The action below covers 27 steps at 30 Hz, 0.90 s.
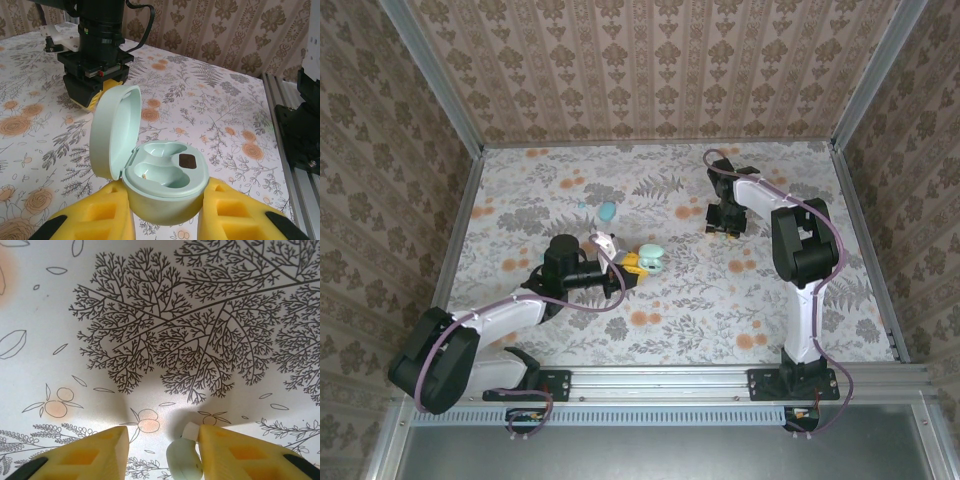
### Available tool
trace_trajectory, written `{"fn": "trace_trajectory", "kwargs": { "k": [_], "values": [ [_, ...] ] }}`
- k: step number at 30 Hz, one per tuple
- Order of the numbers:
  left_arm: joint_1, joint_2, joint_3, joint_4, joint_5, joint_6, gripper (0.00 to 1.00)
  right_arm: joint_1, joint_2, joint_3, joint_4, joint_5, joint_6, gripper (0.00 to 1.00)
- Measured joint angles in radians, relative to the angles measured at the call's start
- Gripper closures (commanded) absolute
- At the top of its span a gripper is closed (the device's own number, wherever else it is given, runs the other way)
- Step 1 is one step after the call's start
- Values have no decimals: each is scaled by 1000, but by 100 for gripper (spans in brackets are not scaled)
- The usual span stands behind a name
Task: Insert the wireless bluetooth earbuds into the charging case
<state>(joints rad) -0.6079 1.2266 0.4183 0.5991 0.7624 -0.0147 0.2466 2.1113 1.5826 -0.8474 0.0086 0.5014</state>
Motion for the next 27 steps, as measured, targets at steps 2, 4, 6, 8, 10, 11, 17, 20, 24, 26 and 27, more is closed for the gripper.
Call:
{"fn": "trace_trajectory", "kwargs": {
  "k": [2,4,6,8,10,11,17,20,24,26,27],
  "values": [
    [0,-3,0,0,0,0,100,1,2,5,-3,-1,-14,58],
    [0,-7,0,0,0,0,100,3,2,11,-7,-7,-32,58],
    [0,-10,0,-1,0,0,100,9,2,19,-9,-13,-50,58],
    [0,-11,0,-1,0,0,100,15,2,27,-9,-17,-66,58],
    [0,-11,0,-1,0,0,100,19,1,34,-9,-23,-90,58],
    [0,-11,0,-1,0,0,100,20,1,39,-10,-31,-107,58],
    [0,-11,0,-1,-1,0,100,20,1,67,-27,-84,-273,60],
    [-2,-11,0,-1,-2,0,100,20,1,72,-41,-81,-348,60],
    [-8,-11,0,-2,-5,0,100,20,1,73,-61,-61,-368,60],
    [-11,-11,0,-4,-7,0,100,20,1,73,-62,-56,-363,60],
    [-13,-11,0,-5,-8,0,100,20,1,73,-61,-56,-359,60]
  ]
}}
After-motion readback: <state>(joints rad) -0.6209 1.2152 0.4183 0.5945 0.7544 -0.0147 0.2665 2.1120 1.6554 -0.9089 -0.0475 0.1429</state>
